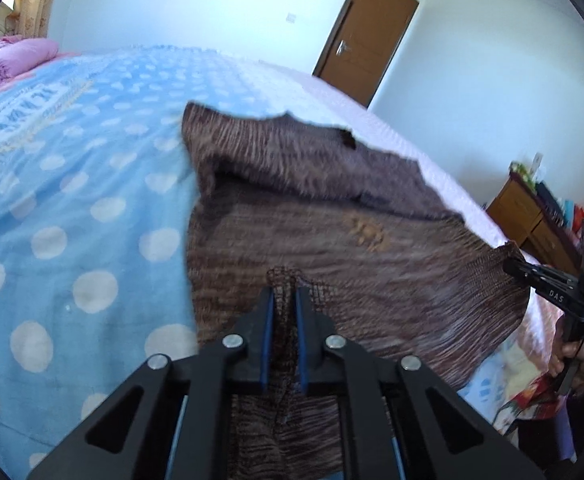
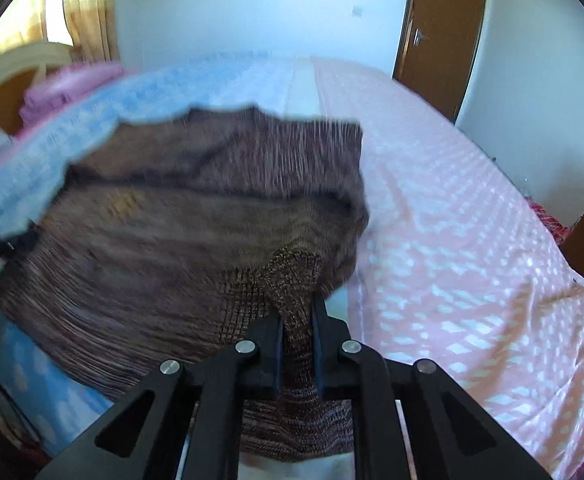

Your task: Fold small clothes

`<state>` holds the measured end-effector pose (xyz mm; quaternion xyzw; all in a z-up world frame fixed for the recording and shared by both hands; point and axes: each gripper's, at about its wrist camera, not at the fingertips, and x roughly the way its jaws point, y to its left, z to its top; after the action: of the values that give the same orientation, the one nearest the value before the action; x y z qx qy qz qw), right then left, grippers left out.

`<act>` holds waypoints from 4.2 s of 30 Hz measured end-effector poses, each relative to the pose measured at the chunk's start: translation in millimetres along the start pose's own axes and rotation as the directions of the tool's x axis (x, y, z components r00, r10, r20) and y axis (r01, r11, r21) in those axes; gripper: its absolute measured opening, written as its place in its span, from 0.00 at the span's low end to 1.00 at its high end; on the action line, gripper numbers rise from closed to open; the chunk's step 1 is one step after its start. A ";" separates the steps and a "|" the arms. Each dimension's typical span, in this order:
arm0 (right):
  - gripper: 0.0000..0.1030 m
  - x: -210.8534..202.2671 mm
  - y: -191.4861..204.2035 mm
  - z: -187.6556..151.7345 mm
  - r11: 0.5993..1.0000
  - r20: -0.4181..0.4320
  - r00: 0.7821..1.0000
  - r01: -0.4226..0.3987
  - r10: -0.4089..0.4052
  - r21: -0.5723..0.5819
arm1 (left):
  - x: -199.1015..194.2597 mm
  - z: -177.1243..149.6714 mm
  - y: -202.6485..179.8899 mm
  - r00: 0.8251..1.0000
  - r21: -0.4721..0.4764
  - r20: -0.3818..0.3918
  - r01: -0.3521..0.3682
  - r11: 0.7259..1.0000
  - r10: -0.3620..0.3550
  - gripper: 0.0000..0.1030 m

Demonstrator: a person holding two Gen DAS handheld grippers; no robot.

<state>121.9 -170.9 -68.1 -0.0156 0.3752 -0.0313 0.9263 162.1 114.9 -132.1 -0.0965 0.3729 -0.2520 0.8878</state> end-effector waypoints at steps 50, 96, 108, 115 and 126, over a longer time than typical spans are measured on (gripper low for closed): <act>0.09 194.1 -26.1 195.0 0.991 0.126 0.983 0.137 -0.134 -0.009 | 151.1 191.8 74.0 0.986 -0.207 0.091 -0.121 0.971 0.143 0.10; 0.06 67.3 -61.7 16.3 0.972 -0.101 0.995 0.047 -0.024 0.232 | 72.4 41.5 -6.2 0.987 -0.016 -0.028 -0.157 0.988 0.156 0.62; 0.11 40.5 -85.2 26.6 0.968 -0.071 0.992 0.114 -0.100 0.225 | 52.2 54.3 10.5 0.993 -0.124 0.006 -0.112 0.986 0.114 0.62; 0.10 73.4 -39.1 98.8 0.985 0.102 0.994 0.010 -0.028 0.175 | 71.3 92.2 -13.0 0.972 -0.039 0.071 -0.222 0.974 0.224 0.67; 0.01 170.2 -62.6 106.3 0.962 -0.029 0.997 0.074 -0.069 0.264 | 112.8 89.1 21.6 0.941 -0.129 -0.034 -0.338 0.932 0.336 0.78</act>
<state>315.0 -244.6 -106.6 0.0950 0.3757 -0.1147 0.9147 300.6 73.3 -146.4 -0.0887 0.4052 -0.0711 0.9071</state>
